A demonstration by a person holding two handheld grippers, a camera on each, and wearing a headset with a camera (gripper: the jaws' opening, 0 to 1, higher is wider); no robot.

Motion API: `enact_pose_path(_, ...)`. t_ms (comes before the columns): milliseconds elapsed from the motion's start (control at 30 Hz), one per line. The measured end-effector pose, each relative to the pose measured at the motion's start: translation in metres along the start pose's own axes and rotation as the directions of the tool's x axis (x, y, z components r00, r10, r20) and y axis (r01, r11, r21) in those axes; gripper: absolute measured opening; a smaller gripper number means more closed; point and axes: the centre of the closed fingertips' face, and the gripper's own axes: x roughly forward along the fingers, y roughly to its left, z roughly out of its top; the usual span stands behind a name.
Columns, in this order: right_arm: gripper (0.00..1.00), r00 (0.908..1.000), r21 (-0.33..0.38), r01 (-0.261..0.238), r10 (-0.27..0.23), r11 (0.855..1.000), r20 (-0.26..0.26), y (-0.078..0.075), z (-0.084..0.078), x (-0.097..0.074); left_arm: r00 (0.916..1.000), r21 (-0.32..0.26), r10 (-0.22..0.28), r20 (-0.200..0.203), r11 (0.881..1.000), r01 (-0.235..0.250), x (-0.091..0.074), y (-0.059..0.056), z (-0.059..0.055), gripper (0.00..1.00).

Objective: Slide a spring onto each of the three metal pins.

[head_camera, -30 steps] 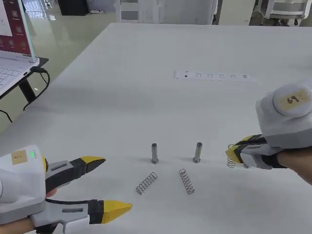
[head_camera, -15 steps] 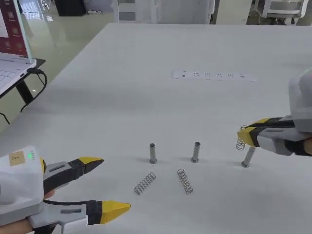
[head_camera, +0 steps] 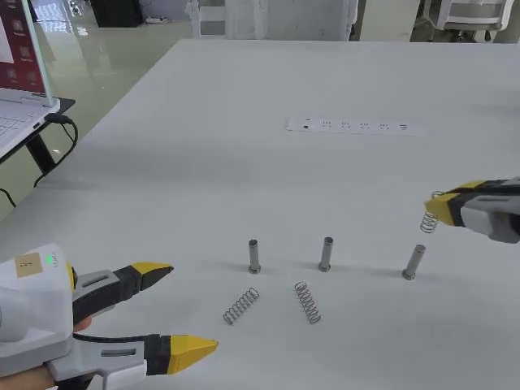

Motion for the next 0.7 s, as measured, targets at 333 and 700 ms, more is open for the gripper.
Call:
enact_pose_path(333, 0.08, 0.9998, 0.018, -0.003, 0.003, 1.0, -0.019, 0.001, -0.014, 0.011, 1.0, -0.003, 0.0, -0.001, 1.0, 0.0, 0.0, 0.001, 0.0, 0.68)
enact_pose_path(700, 0.08, 0.9996, 0.014, -0.011, 0.011, 1.0, -0.025, 0.005, -0.018, 0.015, 1.0, -0.004, 0.0, -0.002, 1.0, 0.0, 0.0, 0.002, 0.0, 0.68)
